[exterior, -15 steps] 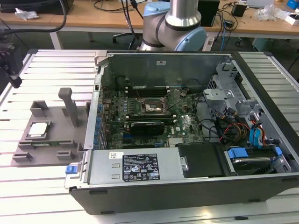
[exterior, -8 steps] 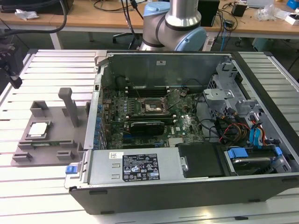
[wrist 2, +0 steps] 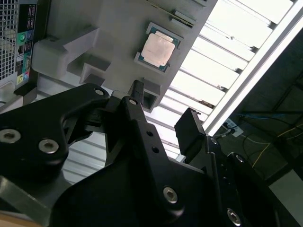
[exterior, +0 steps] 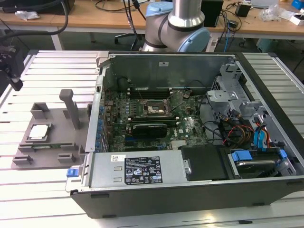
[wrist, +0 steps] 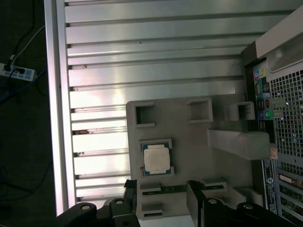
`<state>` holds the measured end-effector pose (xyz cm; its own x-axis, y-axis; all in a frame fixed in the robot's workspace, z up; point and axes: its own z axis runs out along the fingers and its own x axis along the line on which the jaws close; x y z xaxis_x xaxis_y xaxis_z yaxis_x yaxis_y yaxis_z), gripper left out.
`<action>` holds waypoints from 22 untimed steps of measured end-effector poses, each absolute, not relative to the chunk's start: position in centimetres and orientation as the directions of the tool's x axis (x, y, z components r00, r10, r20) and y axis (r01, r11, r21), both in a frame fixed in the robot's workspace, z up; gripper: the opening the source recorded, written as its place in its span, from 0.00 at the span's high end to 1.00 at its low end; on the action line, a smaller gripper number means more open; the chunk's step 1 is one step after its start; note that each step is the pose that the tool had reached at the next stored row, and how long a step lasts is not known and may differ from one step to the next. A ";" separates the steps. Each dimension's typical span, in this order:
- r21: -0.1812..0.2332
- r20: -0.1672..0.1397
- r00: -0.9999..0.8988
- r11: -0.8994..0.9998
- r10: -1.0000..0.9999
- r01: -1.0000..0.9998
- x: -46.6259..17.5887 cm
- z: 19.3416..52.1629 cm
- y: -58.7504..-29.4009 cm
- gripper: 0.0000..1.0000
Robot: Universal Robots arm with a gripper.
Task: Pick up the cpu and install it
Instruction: 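Pick up the cpu and move it towards the insertion slot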
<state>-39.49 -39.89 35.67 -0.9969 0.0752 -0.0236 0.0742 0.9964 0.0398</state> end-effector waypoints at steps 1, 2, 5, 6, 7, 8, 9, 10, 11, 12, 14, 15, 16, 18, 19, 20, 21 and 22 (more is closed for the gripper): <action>0.040 -0.024 -0.997 0.996 0.075 0.074 -39.5 35.6 -39.9 0.46; 0.040 -0.024 -0.997 0.996 0.075 0.074 -39.5 35.6 -39.9 0.46; 0.040 -0.024 -0.997 0.996 0.075 0.074 -39.5 35.5 -39.9 0.46; 0.040 -0.024 -0.997 0.996 0.075 0.074 -39.5 35.5 -39.9 0.46; 0.040 -0.024 -0.997 0.996 0.075 0.074 -39.5 35.5 -39.9 0.46; 0.040 -0.024 -0.997 0.996 0.075 0.074 -39.5 35.5 -39.9 0.46; 0.040 -0.024 -0.997 0.996 0.075 0.074 -39.5 35.4 -39.9 0.46; 0.040 -0.024 -0.997 0.996 0.075 0.074 -39.5 35.4 -39.9 0.46; 0.040 -0.024 -0.997 0.996 0.075 0.074 -39.5 35.4 -39.9 0.46; 0.040 -0.024 -0.997 0.996 0.075 0.074 -39.5 35.3 -39.9 0.46; 0.040 -0.024 -0.997 0.996 0.075 0.074 -39.5 35.2 -39.9 0.46; 0.040 -0.024 -0.997 0.996 0.075 0.074 -39.5 35.1 -39.9 0.46; 0.040 -0.024 -0.997 0.996 0.075 0.074 -39.5 35.1 -39.9 0.46; 0.040 -0.024 -0.997 0.996 0.075 0.074 -39.5 35.0 -39.9 0.46; 0.040 -0.024 -0.997 0.996 0.075 0.074 -39.5 35.0 -39.9 0.46; 0.040 -0.024 -0.997 0.996 0.075 0.074 -39.5 35.0 -39.9 0.46; 0.040 -0.024 -0.997 0.996 0.075 0.074 -39.5 34.9 -39.9 0.46; 0.040 -0.024 -0.997 0.996 0.075 0.074 -39.5 34.9 -39.9 0.46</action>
<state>-39.49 -39.89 34.86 -0.9969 0.0751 -0.0237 0.0741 0.9965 0.0397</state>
